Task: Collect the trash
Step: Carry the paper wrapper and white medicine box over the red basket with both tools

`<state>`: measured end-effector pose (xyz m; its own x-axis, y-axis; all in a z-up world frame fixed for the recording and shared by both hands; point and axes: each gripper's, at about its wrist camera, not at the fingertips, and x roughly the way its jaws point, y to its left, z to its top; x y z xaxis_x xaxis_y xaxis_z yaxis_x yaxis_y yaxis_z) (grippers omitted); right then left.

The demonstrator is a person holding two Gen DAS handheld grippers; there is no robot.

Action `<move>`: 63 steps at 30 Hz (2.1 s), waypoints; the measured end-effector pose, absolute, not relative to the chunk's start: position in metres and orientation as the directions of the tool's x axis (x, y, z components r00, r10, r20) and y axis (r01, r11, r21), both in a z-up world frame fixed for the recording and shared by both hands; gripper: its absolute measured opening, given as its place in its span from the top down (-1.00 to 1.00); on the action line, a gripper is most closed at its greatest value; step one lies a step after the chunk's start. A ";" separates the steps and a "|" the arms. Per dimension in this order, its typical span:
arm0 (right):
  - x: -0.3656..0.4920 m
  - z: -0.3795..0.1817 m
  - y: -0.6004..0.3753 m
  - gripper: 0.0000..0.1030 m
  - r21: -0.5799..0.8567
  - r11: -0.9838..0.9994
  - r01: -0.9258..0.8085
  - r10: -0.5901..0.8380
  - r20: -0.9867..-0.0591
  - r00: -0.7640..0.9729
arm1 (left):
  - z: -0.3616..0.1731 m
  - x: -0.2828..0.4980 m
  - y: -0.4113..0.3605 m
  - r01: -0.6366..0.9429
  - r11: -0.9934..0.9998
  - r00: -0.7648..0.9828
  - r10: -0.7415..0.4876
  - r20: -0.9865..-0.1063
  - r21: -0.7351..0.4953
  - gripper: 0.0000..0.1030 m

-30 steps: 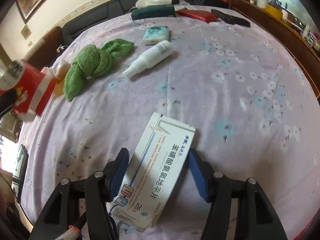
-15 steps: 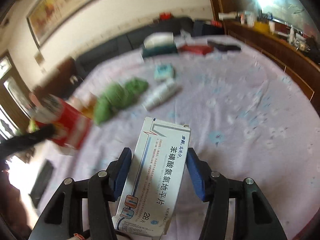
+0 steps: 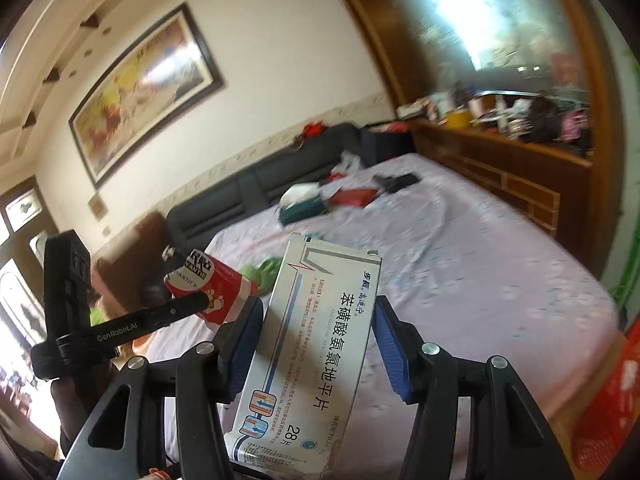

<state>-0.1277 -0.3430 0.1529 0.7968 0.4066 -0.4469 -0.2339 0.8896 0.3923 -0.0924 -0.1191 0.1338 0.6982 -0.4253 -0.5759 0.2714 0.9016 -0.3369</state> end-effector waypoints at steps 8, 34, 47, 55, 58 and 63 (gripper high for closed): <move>-0.180 0.164 -0.410 -0.15 0.420 0.900 -0.120 0.301 -0.397 0.867 | 0.150 -0.109 -0.178 0.395 0.863 0.661 -0.505 -0.555 -0.315 0.72; -0.311 0.194 -0.561 -0.16 0.465 0.831 0.303 -0.163 -0.318 0.934 | 0.185 -0.141 -0.351 0.765 0.558 0.358 -0.783 -0.509 -0.320 0.72; -0.331 0.177 -0.597 -0.16 0.510 0.773 0.377 -0.217 -0.346 0.913 | 0.157 -0.139 -0.425 0.832 0.442 0.198 -0.801 -0.565 -0.335 0.72; -0.327 0.156 -0.617 -0.17 0.543 0.740 0.397 -0.205 -0.380 0.902 | 0.121 -0.130 -0.473 0.852 0.391 0.105 -0.779 -0.618 -0.347 0.72; -0.320 0.144 -0.625 -0.17 0.553 0.726 0.409 -0.195 -0.404 0.894 | 0.103 -0.122 -0.489 0.848 0.386 0.072 -0.763 -0.643 -0.363 0.72; -0.310 0.120 -0.638 -0.17 0.572 0.694 0.437 -0.179 -0.451 0.874 | 0.078 -0.114 -0.508 0.840 0.396 0.039 -0.727 -0.686 -0.372 0.72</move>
